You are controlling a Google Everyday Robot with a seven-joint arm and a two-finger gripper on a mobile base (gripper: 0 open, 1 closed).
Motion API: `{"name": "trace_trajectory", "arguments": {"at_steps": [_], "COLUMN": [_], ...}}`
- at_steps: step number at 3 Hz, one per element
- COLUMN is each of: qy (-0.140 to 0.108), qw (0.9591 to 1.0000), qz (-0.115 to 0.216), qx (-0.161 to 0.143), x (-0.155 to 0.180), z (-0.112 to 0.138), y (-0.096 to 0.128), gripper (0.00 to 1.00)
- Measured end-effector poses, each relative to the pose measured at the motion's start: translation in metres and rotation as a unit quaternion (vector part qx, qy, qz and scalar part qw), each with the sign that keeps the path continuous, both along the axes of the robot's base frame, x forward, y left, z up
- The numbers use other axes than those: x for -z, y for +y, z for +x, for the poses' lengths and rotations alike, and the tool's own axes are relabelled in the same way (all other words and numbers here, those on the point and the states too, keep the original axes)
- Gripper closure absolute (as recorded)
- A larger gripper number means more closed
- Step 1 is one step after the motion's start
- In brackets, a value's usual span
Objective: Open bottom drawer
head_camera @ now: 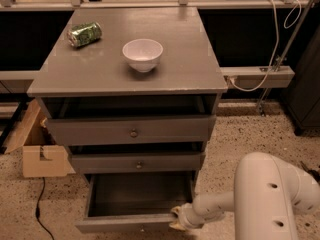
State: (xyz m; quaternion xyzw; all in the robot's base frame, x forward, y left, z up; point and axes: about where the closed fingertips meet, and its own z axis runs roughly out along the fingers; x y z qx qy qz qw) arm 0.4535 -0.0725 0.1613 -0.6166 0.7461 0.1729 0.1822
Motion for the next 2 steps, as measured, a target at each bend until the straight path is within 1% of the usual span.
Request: {"name": "trace_trajectory", "arguments": {"at_steps": [1, 2], "qy": [0.0, 0.008], "qw": [1.0, 0.9999], "qz": [0.0, 0.014], "qx": [0.0, 0.004], "x": [-0.005, -0.005], "z": [0.001, -0.018], "y": [0.002, 0.002], "gripper": [1.0, 1.0]}}
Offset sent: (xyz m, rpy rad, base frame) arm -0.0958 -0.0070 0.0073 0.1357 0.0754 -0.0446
